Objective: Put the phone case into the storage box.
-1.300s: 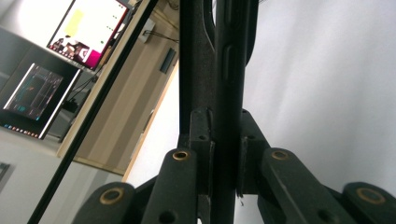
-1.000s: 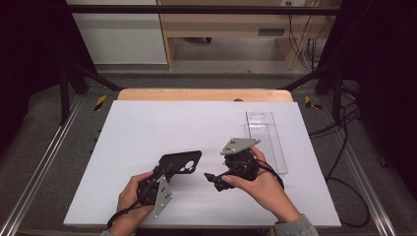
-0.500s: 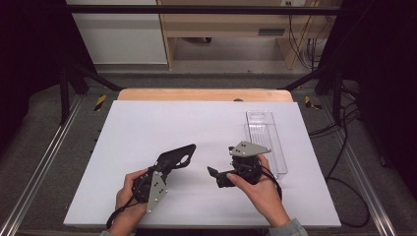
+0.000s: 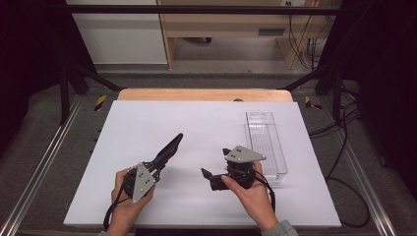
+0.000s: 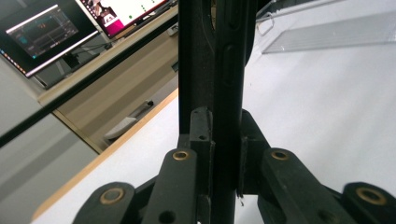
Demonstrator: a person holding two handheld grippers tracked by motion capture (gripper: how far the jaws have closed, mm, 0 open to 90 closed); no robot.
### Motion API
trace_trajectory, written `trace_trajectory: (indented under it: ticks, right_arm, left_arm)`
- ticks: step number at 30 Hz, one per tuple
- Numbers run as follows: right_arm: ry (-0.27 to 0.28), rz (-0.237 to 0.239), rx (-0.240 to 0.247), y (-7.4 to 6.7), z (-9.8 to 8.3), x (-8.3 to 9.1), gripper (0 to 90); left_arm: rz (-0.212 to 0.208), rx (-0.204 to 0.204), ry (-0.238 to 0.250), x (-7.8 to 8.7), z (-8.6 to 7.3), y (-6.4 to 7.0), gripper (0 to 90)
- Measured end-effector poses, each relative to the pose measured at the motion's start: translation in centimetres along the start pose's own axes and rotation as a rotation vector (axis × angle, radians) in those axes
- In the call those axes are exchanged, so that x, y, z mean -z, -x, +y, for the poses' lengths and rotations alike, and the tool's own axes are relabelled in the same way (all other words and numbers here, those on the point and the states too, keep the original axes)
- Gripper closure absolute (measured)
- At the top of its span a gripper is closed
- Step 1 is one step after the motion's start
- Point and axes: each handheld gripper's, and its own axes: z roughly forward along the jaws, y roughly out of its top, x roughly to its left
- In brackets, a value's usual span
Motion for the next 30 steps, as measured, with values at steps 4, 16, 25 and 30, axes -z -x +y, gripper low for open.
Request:
trace_trajectory:
  ticks: [4, 16, 25, 30]
  right_arm:
    - [0.01, 0.0, 0.006, -0.3, -0.1, -0.1, 7.7]
    - [0.048, -0.004, 0.022, -1.0, -0.8, -1.0, 7.0]
    - [0.094, -0.059, 0.05, -1.0, -1.2, -1.3, 6.9]
    - [0.125, -0.089, 0.068, -0.8, -1.5, -1.4, 5.6]
  left_arm:
    - [-0.014, 0.074, 0.025, 0.2, -0.1, -0.5, 80.6]
    - [-0.081, 0.199, 0.073, 0.1, -0.4, -0.8, 80.6]
    - [-0.125, 0.248, 0.089, 0.0, -0.3, -0.7, 80.6]
    - [-0.134, 0.251, 0.097, -0.1, -0.3, -0.6, 80.6]
